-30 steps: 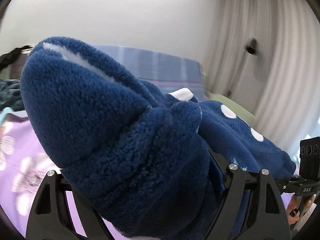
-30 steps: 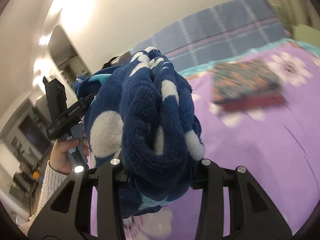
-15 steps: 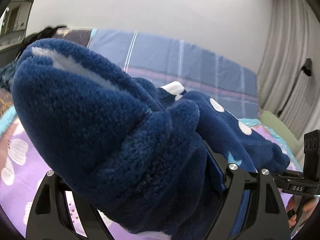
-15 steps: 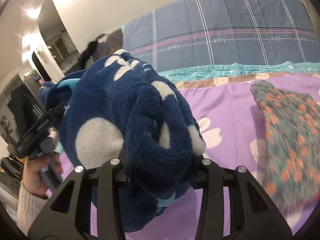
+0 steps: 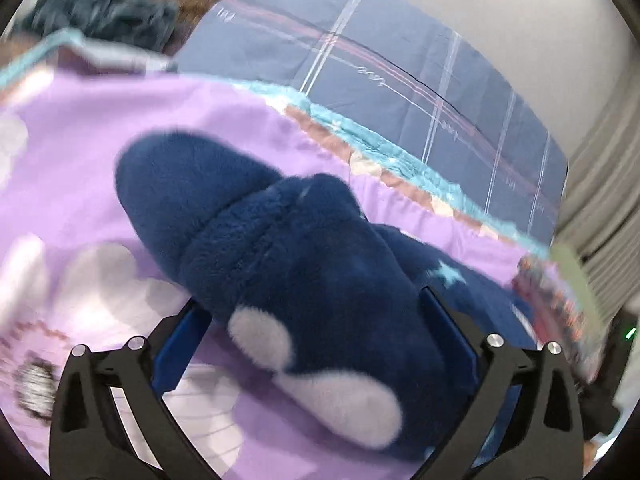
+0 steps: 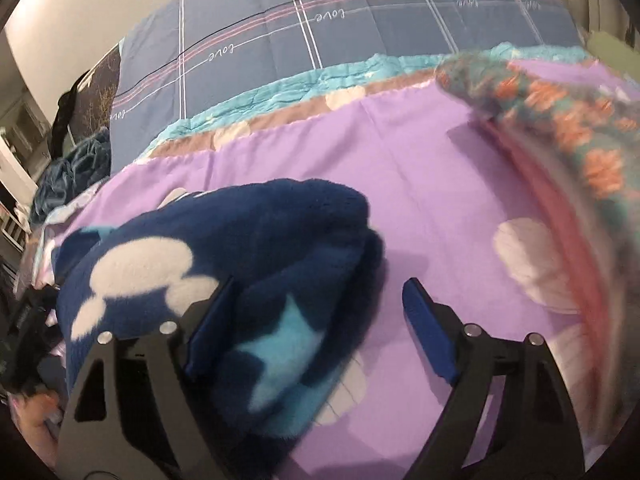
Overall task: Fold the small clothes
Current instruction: 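Set the rolled bundle on the bed and open both grippers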
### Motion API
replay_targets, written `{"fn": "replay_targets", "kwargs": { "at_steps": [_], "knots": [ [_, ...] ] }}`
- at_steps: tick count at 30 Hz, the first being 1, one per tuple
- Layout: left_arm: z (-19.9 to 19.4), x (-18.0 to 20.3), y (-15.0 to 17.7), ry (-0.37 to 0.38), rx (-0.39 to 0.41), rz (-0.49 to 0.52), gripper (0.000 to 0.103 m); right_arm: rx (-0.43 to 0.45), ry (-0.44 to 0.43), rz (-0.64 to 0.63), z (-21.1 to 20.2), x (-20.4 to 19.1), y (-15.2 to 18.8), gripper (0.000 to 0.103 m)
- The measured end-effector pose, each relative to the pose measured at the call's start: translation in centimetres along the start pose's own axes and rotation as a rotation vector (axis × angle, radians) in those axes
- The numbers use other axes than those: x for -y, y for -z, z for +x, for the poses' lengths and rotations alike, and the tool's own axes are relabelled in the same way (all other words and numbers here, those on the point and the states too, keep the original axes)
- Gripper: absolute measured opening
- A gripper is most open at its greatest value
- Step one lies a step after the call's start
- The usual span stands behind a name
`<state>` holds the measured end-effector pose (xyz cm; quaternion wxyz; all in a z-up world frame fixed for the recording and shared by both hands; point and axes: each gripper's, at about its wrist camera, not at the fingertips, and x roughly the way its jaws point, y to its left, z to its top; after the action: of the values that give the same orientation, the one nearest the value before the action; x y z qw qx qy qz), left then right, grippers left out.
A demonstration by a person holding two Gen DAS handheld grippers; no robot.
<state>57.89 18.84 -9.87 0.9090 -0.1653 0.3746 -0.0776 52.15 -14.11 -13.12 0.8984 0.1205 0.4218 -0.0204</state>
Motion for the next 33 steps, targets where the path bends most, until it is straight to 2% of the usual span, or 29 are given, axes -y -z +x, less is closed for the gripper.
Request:
{"fn": "replay_targets", "kwargs": {
  "at_steps": [2, 5, 8, 10, 12, 14, 16, 17, 20, 21, 22, 25, 30, 33],
  "knots": [
    [-2.0, 1.3, 0.5, -0.04, 0.029, 0.083, 0.102, 0.059, 0.026, -0.059, -3.5, -0.4, 1.1, 0.085],
    [-6.4, 2.2, 2.8, 0.036, 0.084, 0.15, 0.102, 0.213, 0.079, -0.217, -10.2, -1.8, 4.2, 0.086],
    [-10.3, 3.9, 6.1, 0.081, 0.127, 0.212, 0.102, 0.356, 0.138, -0.386, -17.2, -3.4, 9.0, 0.092],
    [-13.0, 5.1, 8.7, 0.103, 0.147, 0.254, 0.102, 0.399, 0.149, -0.417, -21.7, -3.6, 11.9, 0.095],
    [-15.9, 6.7, 11.8, 0.102, 0.17, 0.292, 0.102, 0.432, 0.112, -0.391, -26.5, -3.0, 14.8, 0.098],
    [-19.1, 8.7, 14.5, 0.09, 0.199, 0.332, 0.102, 0.452, 0.089, -0.372, -29.7, -2.5, 16.6, 0.099],
    [-22.1, 10.8, 17.0, 0.035, 0.234, 0.391, 0.102, 0.482, 0.085, -0.36, -32.7, -2.3, 18.3, 0.1],
    [-24.3, 12.3, 18.8, -0.043, 0.28, 0.43, 0.102, 0.492, 0.089, -0.354, -34.2, -2.0, 19.2, 0.1],
    [-28.9, 14.7, 22.8, -0.19, 0.401, 0.466, 0.102, 0.489, 0.061, -0.321, -37.4, -1.2, 21.2, 0.101],
    [-30.5, 15.2, 24.0, -0.2, 0.427, 0.456, 0.102, 0.484, 0.053, -0.309, -38.3, -0.9, 21.9, 0.101],
    [-31.8, 15.7, 25.0, -0.187, 0.418, 0.437, 0.102, 0.481, 0.051, -0.295, -39.5, -0.2, 22.8, 0.101],
    [-34.4, 16.4, 26.9, -0.103, 0.343, 0.408, 0.102, 0.486, 0.083, -0.29, -41.5, 0.9, 24.6, 0.101],
    [-37.9, 17.4, 30.1, -0.142, 0.363, 0.45, 0.102, 0.438, 0.066, -0.26, -43.2, 3.0, 27.3, 0.101],
    [-39.8, 18.1, 31.5, -0.132, 0.359, 0.475, 0.102, 0.426, 0.058, -0.23, -44.0, 4.1, 28.5, 0.101]
  ]
}}
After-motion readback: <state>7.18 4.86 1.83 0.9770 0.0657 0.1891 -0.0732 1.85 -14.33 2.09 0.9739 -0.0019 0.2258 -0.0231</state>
